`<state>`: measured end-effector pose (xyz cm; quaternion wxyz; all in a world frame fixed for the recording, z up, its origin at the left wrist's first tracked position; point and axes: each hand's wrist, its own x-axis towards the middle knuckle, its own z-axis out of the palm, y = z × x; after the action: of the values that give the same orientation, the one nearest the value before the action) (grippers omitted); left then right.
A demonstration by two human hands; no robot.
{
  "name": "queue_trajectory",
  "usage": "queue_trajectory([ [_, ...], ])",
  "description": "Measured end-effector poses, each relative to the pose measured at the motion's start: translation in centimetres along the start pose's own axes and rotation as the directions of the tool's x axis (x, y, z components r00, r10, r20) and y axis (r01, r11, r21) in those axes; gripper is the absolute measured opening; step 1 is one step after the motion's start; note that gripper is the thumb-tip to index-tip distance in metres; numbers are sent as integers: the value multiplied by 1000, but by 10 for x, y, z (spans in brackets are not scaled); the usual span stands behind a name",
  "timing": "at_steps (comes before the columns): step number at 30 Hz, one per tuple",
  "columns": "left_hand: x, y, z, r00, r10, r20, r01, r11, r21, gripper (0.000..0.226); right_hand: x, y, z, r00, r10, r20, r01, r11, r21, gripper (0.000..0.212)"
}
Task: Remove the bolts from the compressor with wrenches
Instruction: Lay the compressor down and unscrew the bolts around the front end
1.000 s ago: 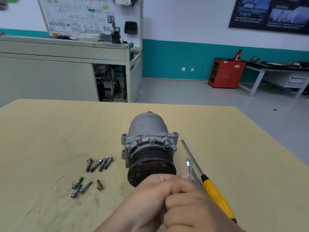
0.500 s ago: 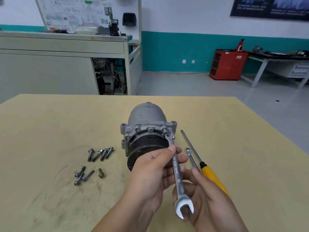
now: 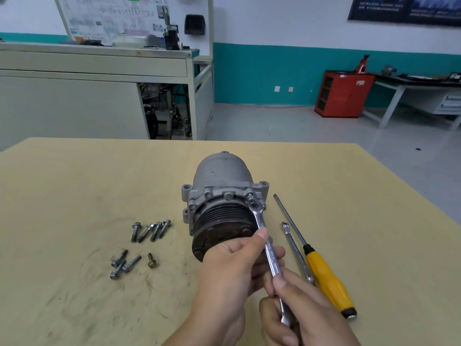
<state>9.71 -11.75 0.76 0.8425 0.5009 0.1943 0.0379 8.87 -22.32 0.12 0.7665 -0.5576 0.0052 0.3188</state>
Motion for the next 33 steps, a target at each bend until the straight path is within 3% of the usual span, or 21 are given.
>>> queue_trajectory([
  [3, -2, -4, 0, 999, -22, 32, 22, 1000, 22, 23, 2, 5, -3, 998, -46, -52, 41, 995, -87, 36],
  [12, 0, -6, -5, 1000, -15, 22, 16, 1000, -9, 22, 0, 6, 12, 995, -22, -97, 25, 999, 34, 31],
  [18, 2, -6, -8, 999, -1, 41, 4, 998, -60, 27, 0, 5, 21, 987, -74, -141, 74, 997, -7, 36],
  [22, 2, -8, -8, 998, -15, 59, 21, 996, -88, 24, -1, 0, 21, 988, -66, -139, 50, 992, -112, 29],
  [27, 1, -7, -7, 996, -57, 71, 64, 992, -104, 21, 1, -5, 20, 985, -89, -151, 41, 953, -299, 36],
  [33, 3, -7, -5, 992, -86, 90, 99, 984, -150, 21, 5, 2, 18, 940, -235, -249, 76, 851, -520, 31],
])
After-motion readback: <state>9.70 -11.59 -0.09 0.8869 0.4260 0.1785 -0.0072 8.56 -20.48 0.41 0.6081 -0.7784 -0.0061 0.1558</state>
